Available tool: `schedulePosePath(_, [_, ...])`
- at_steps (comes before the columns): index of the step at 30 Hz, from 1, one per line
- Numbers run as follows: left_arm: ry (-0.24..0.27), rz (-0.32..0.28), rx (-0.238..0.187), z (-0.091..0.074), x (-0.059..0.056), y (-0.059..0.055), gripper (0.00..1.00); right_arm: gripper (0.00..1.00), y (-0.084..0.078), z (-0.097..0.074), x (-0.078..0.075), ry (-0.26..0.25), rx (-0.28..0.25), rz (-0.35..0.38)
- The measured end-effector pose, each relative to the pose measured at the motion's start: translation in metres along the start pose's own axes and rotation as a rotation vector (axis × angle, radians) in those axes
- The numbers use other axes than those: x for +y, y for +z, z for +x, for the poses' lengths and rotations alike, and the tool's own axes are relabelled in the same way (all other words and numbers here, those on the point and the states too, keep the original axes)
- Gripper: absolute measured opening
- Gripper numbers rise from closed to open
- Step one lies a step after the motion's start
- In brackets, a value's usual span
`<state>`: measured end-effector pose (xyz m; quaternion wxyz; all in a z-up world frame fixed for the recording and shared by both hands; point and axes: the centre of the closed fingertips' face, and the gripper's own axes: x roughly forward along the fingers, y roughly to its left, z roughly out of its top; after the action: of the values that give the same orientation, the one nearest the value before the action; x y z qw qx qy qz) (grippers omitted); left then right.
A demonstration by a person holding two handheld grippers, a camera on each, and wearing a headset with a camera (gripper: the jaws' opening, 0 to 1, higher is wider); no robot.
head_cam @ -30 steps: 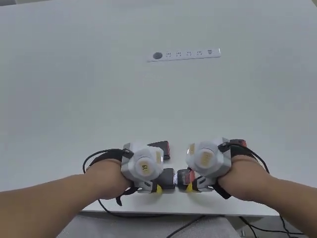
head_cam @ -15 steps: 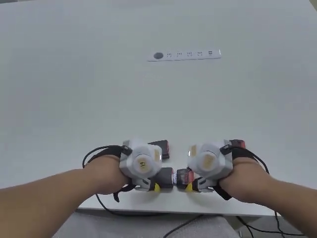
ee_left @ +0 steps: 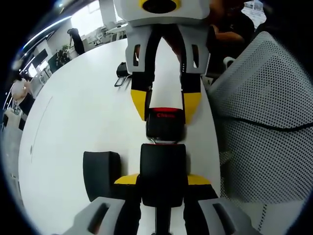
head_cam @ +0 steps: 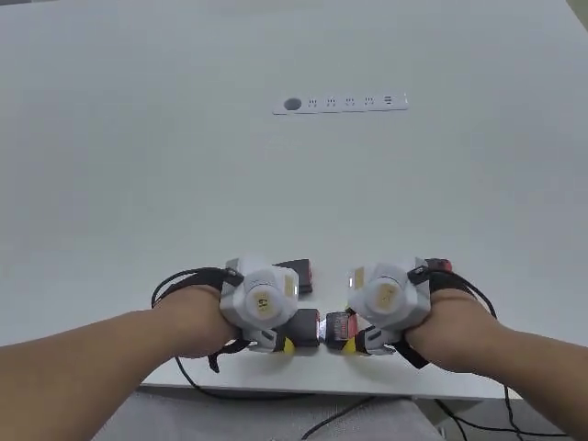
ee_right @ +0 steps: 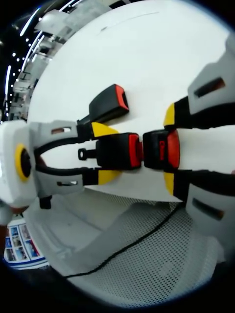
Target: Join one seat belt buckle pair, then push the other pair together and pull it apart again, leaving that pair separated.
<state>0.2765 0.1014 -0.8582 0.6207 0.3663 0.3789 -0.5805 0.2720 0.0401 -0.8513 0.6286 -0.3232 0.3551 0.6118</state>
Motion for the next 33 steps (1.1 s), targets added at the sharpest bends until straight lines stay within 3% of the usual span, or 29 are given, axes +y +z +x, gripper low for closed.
schedulePosePath(2, [-0.006,-0.037,0.006,0.000,-0.001,0.000,0.34,0.30,0.001,-0.001,0.000,0.006,0.000,0.014])
schedulePosePath(18, [0.020,-0.042,0.034,-0.002,-0.002,-0.003,0.36,0.33,0.003,0.001,-0.001,-0.023,0.003,-0.019])
schedulePosePath(20, [0.028,-0.072,0.041,-0.004,-0.002,-0.007,0.36,0.34,0.004,0.001,-0.001,-0.028,0.004,-0.016])
schedulePosePath(26, [0.085,-0.123,-0.026,-0.019,0.003,-0.001,0.43,0.35,0.013,-0.008,-0.001,-0.042,-0.026,0.003])
schedulePosePath(33, [0.117,-0.117,-0.036,-0.039,0.007,0.000,0.48,0.35,0.024,-0.031,-0.001,-0.059,-0.089,0.037])
